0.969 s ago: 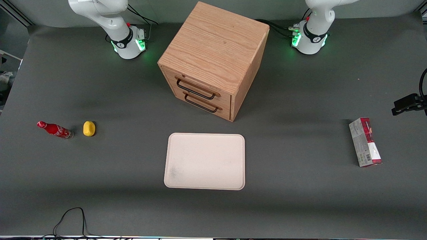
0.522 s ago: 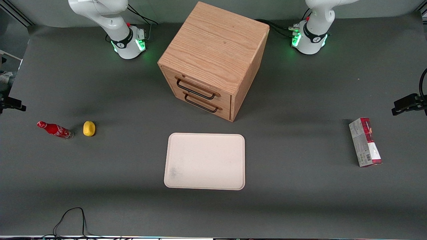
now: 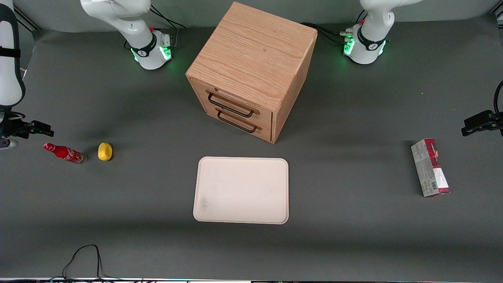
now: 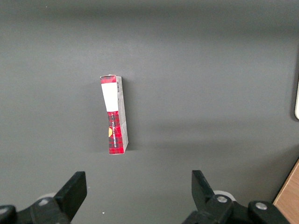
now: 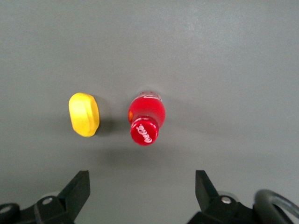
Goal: Place coke bottle on tray
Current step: 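Lower the open right gripper over the red Coca-Cola bottle's body, then close the right gripper on the red bottle and lift it, then carry the red bottle with the right gripper over the white tray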
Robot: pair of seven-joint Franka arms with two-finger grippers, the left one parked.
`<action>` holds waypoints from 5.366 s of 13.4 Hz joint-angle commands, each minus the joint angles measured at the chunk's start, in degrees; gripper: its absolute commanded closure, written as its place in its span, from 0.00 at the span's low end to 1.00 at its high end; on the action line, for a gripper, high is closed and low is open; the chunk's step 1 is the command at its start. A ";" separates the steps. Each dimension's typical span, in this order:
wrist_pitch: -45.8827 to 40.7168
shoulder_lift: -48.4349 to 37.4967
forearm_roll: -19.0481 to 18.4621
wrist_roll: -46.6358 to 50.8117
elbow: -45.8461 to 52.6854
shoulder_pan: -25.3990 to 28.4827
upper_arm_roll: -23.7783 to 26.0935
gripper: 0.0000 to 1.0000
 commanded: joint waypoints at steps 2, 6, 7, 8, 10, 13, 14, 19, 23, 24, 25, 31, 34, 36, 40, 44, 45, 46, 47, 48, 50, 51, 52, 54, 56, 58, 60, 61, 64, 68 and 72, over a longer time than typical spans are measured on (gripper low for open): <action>3.57 4.27 4.07 -2.78 0.00 0.44 -0.14 0.00; 6.73 7.97 7.16 -5.17 0.35 0.44 -0.05 0.00; 7.26 8.41 7.16 -5.17 0.26 0.44 0.04 0.00; 7.61 8.59 7.16 -5.17 0.43 0.53 0.13 0.00; 8.23 8.77 7.16 -5.17 0.52 0.70 0.13 0.00; 8.23 8.85 7.16 -5.17 0.70 1.14 0.30 0.00; 8.23 8.85 7.16 -5.17 0.79 1.66 0.22 0.01; 8.14 8.77 7.07 -5.26 0.79 1.85 0.21 0.66; 7.88 8.77 7.07 -8.15 1.31 1.76 0.21 1.00; 7.36 8.77 6.98 -8.16 2.36 1.76 0.21 1.00; 6.40 8.42 6.81 -8.16 3.85 1.76 0.13 1.00; -22.66 7.19 6.28 -8.51 27.20 1.32 -0.58 1.00; -35.93 7.18 4.35 -8.60 39.59 1.14 -1.37 1.00; -43.33 7.10 4.08 -8.68 46.98 1.05 -1.63 1.00; -49.95 7.10 3.55 -8.60 54.39 1.67 -1.20 1.00; -48.38 8.50 3.82 -4.32 57.80 4.04 10.28 1.00; -47.76 9.98 3.73 -0.72 59.92 3.96 15.28 1.00; -47.67 11.13 3.56 3.58 61.50 4.13 18.99 1.00; -47.32 12.36 3.47 9.10 62.82 4.91 22.50 1.00; -46.53 13.33 3.29 14.38 63.53 5.97 25.58 1.00; -43.73 15.52 3.03 22.92 63.80 10.78 28.07 1.00; -42.23 16.66 2.42 26.00 63.98 14.03 28.16 1.00; -41.17 17.98 1.11 28.29 64.33 16.85 28.08 1.00; -39.94 20.70 -0.22 31.99 65.99 21.43 28.08 1.00; -38.89 23.08 -0.31 35.77 67.40 23.90 28.16 1.00; -36.78 25.01 -0.31 35.96 67.41 24.43 28.16 1.00; -33.27 28.26 -0.40 35.96 67.41 24.43 28.16 1.00; -31.25 30.37 -0.40 35.88 67.41 24.26 28.08 1.00; -26.15 36.25 -0.31 35.61 67.32 23.99 28.25 1.00; -21.40 42.15 -0.22 35.44 67.23 23.91 28.34 1.00; -18.23 45.59 -0.14 35.44 67.14 23.82 28.34 1.00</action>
